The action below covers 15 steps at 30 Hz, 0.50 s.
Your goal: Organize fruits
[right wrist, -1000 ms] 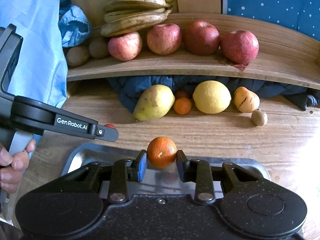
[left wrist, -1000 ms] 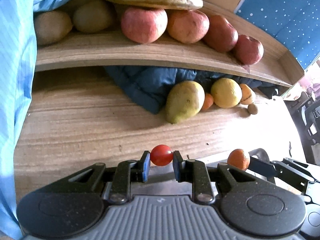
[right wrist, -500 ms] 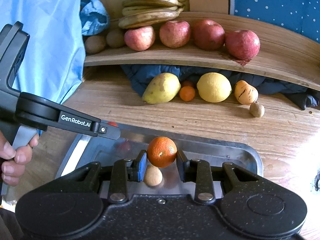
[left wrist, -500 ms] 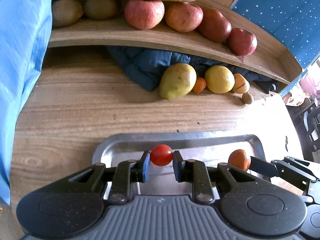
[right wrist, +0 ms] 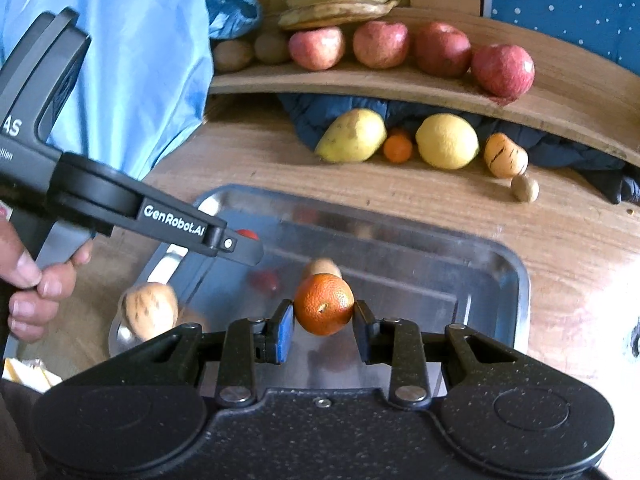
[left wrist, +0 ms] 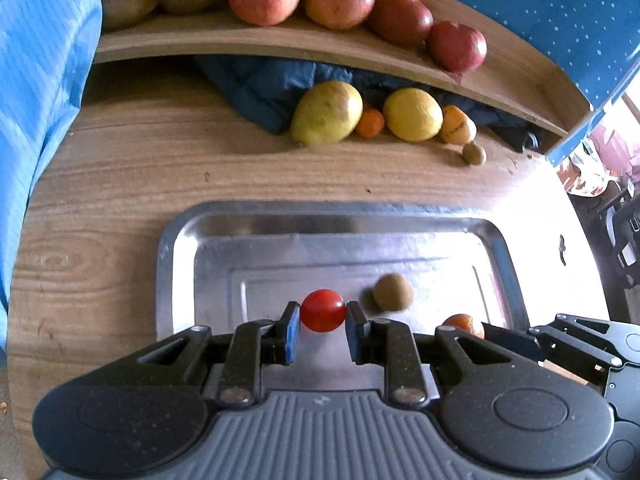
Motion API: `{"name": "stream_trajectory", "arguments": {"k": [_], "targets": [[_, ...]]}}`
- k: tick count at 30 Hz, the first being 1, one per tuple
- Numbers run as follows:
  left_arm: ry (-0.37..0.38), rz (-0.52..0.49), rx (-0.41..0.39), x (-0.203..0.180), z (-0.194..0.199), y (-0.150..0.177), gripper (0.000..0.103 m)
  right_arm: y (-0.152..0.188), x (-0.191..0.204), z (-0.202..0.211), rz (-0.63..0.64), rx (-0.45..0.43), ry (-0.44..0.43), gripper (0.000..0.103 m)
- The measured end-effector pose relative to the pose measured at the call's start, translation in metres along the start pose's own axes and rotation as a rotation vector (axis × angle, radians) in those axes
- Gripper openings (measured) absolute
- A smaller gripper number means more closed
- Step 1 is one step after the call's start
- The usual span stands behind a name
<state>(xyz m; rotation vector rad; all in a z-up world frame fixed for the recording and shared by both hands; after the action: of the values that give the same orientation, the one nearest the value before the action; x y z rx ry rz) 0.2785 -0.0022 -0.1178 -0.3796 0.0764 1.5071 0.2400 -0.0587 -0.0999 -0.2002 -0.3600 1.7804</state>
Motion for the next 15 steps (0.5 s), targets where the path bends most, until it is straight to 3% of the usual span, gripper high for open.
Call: {"name": "stream_trajectory", "arguments": {"k": [15], "targets": [[-0.007, 0.003, 0.016, -0.022, 0.003, 0.042, 0.026, 0.043, 0.006, 0.011, 0.029, 0.037, -0.043, 0.033]]}}
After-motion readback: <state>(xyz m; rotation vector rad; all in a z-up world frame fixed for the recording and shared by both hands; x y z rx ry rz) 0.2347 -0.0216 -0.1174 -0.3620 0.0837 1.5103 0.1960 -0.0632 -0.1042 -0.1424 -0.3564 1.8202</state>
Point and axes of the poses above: each gripper's, at about its wrist camera, not at the fingertips, and z roughly against the way its jaws point, x to its left, y to its underside, the point moved 6 cm from there along -z, roughly the way its jaws point, and after that the axes turned 9 degrees about x, right-handed, at the moved point
